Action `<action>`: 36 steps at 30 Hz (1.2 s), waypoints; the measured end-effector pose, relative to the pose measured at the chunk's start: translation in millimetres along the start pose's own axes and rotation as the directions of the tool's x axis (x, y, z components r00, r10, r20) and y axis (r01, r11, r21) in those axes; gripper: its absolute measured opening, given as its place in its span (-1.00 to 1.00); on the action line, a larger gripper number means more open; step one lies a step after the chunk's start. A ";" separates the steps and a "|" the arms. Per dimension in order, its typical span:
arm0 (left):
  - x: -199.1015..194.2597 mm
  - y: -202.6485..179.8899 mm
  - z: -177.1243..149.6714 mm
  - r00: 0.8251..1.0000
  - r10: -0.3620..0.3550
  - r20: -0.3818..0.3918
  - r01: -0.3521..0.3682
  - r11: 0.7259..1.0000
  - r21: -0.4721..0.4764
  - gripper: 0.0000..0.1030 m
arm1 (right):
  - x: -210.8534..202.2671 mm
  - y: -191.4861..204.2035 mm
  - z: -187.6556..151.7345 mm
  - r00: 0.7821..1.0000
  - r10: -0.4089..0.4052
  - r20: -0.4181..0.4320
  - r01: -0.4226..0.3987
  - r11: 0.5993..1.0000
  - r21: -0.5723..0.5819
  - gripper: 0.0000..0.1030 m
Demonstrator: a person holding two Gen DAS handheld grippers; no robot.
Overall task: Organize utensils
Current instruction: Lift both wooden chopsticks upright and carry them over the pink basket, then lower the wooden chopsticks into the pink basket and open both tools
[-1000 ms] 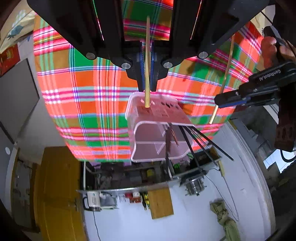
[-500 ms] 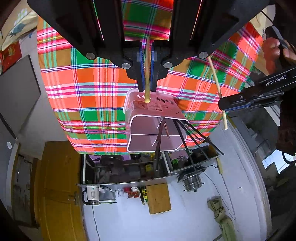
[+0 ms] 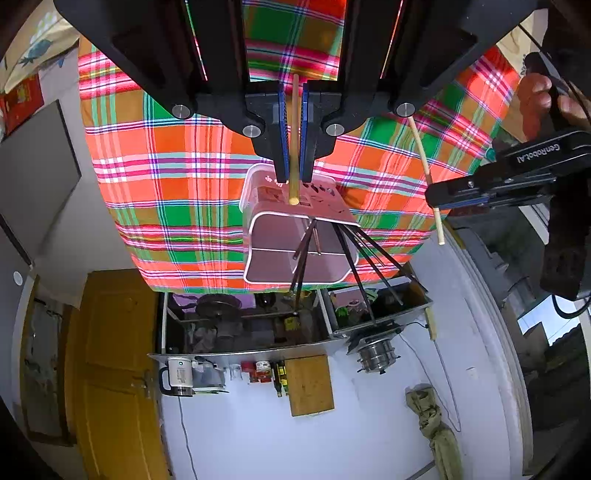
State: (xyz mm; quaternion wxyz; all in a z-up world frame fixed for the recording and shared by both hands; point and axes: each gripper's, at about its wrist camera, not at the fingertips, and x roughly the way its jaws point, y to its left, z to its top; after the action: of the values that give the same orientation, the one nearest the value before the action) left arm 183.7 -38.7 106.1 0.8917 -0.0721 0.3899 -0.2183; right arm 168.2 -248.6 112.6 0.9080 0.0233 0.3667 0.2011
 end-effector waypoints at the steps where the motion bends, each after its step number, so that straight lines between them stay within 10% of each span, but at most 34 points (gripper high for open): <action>1: -1.3 0.6 -0.2 1.000 -0.001 0.001 0.001 1.000 0.000 -0.90 | -0.7 1.1 0.5 1.000 0.002 0.002 -0.002 1.000 -0.003 -0.90; 36: -17.3 28.0 126.8 0.974 0.073 0.214 -0.065 0.997 -0.044 -0.90 | -2.6 22.2 114.3 0.971 0.083 0.223 -0.087 0.996 0.009 -0.90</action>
State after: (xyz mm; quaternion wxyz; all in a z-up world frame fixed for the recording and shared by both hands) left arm 274.8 -11.3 196.1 0.9342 -0.0980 0.2974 -0.1709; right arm 236.0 -217.1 201.9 0.9336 0.0698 0.2636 0.2323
